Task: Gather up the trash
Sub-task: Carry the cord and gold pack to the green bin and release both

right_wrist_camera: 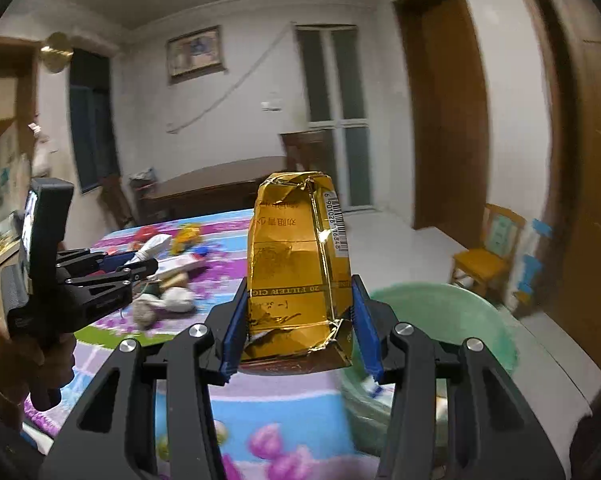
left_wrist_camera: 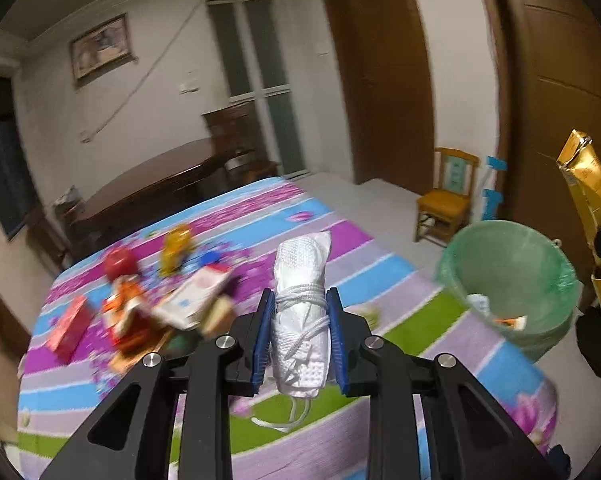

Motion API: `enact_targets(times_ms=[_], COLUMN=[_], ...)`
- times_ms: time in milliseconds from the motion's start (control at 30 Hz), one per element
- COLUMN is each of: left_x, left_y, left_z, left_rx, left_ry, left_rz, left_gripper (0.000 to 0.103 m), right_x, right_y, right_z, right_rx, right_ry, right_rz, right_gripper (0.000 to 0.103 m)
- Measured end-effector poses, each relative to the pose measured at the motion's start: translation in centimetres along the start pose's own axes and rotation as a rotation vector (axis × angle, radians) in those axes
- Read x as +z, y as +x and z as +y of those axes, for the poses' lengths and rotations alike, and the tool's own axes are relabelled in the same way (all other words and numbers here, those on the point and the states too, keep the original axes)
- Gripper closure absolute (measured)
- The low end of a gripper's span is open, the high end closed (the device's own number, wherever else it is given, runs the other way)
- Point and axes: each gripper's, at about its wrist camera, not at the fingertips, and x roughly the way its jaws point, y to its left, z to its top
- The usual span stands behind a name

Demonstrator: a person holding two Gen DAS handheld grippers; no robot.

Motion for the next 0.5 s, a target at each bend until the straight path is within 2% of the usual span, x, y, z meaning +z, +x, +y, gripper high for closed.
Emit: enact_targets(times_ms=[233, 500], left_x=[2.7, 4.5], left_y=[3.3, 6.5], left_z=[-7.3, -14.7], left_rx=[-0.116, -0.242], left_ry=[0.087, 0.18], left_rz=[-0.005, -0.003], left_gripper=[0.075, 0.075], right_x=[-0.5, -1.1], right_y=[0.1, 0.4], right_z=[-5.3, -8.9], right_rx=[-0.118, -0.199], right_ry=[0.078, 0.121], right_rz=[0.053, 0.092], right_gripper=[0.058, 0.057])
